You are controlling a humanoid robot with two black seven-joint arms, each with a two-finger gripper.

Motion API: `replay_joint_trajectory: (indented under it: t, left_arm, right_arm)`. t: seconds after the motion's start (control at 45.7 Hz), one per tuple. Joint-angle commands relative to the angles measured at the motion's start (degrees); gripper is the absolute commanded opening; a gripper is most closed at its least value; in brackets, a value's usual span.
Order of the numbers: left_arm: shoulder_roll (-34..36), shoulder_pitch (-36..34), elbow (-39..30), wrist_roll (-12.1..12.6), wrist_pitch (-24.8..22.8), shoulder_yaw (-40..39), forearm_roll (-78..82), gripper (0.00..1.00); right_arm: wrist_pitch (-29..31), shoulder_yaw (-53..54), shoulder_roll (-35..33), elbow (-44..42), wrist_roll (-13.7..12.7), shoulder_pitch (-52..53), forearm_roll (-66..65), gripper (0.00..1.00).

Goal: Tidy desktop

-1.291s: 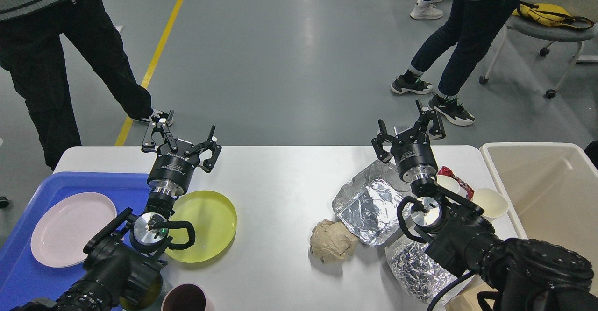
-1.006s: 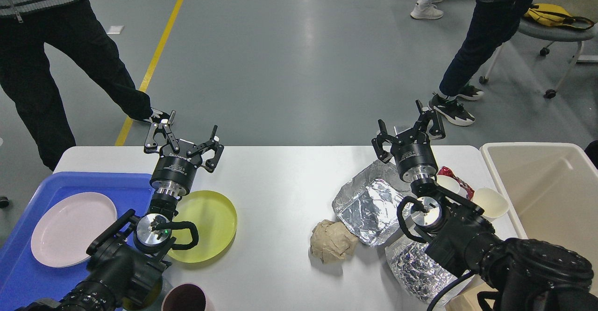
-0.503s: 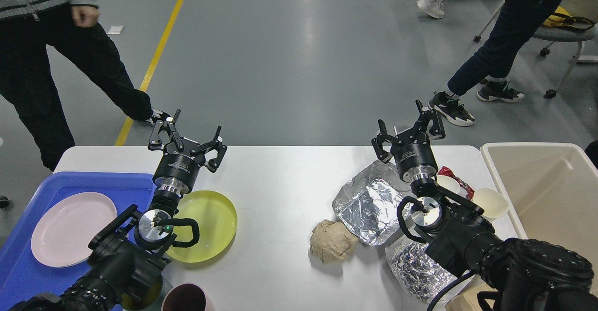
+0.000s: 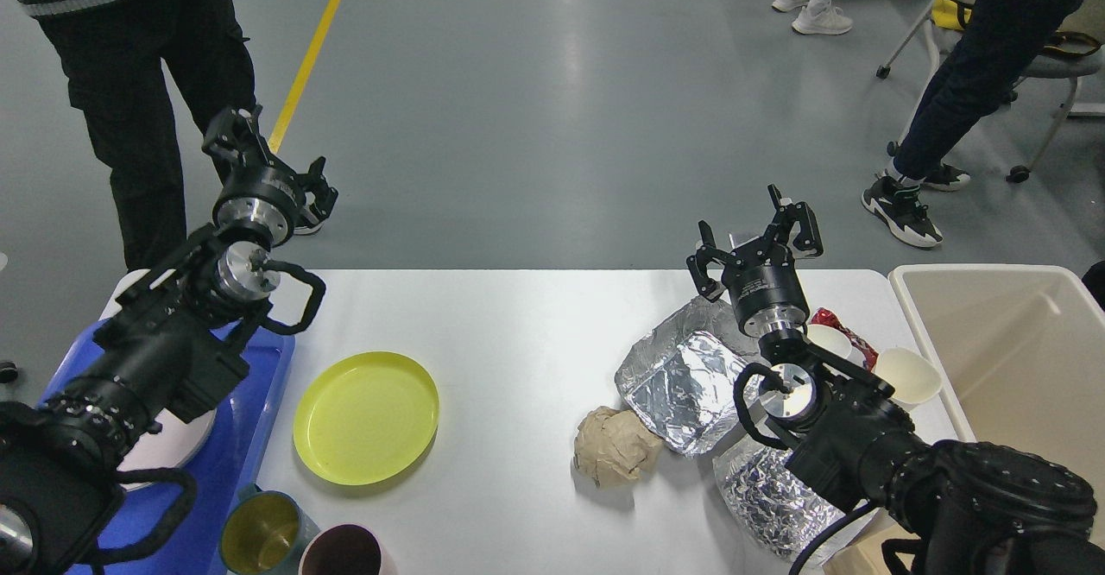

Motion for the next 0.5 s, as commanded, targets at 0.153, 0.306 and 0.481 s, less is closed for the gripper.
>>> replay_joint_trajectory:
  t: [0.153, 0.306, 0.481]
  left_arm:
    - [6.8, -17.0, 0.1, 0.0, 0.3, 34.6, 0.4, 0.97]
    - [6.9, -22.6, 0.1, 0.0, 0.2, 51.0, 0.5, 0.97]
    - [6.4, -29.6, 0.1, -0.1, -0.7, 61.8, 0.6, 0.97]
  right_arm:
    - [0.0, 0.0, 0.0, 0.0, 0.0, 0.1, 0.0, 1.0]
    - [0.0, 0.0, 0.0, 0.0, 0.0, 0.1, 0.1, 1.0]
    - [0.0, 0.0, 0.0, 0.0, 0.0, 0.1, 0.1, 1.0]
